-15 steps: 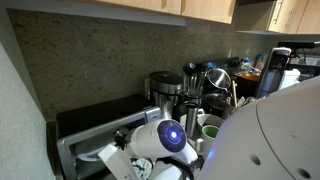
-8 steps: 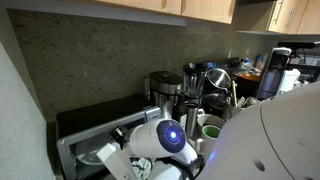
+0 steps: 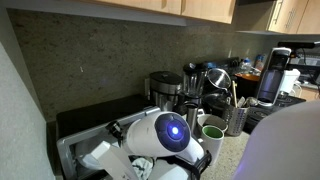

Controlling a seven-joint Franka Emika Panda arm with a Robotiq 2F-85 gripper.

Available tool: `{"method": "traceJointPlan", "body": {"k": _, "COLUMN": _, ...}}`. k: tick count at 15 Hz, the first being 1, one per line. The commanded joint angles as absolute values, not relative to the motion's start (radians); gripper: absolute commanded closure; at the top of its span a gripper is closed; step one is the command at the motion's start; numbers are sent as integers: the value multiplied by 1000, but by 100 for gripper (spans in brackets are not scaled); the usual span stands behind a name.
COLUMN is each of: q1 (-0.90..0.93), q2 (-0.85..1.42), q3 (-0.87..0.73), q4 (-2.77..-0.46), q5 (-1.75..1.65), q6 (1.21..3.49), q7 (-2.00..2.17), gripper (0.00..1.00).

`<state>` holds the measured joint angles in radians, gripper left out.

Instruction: Remove the white plate from the top of the oven and put it inside the oven

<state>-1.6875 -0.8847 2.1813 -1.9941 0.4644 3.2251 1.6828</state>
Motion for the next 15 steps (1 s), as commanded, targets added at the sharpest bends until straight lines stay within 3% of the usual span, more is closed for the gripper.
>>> {"method": "traceJointPlan", "body": {"k": 1, "q1": -1594, "q2": -852, "q3": 2102, "q4": -2058, "q5": 483, "q6": 3175, "q7": 1682, "gripper": 0}}
{"method": "traceJointPlan", "body": {"k": 9, "q1": -1484, "q2": -710, "q3": 2047, "q4": -2153, "q5": 445, "q6": 3085, "q7": 1609, "gripper": 0}}
{"method": "traceJointPlan", "body": {"k": 15, "q1": -1349, "q2": -613, "q3": 1912, "q4": -2244, "q5": 423, "q6": 2889, "q7": 1485, "gripper": 0}}
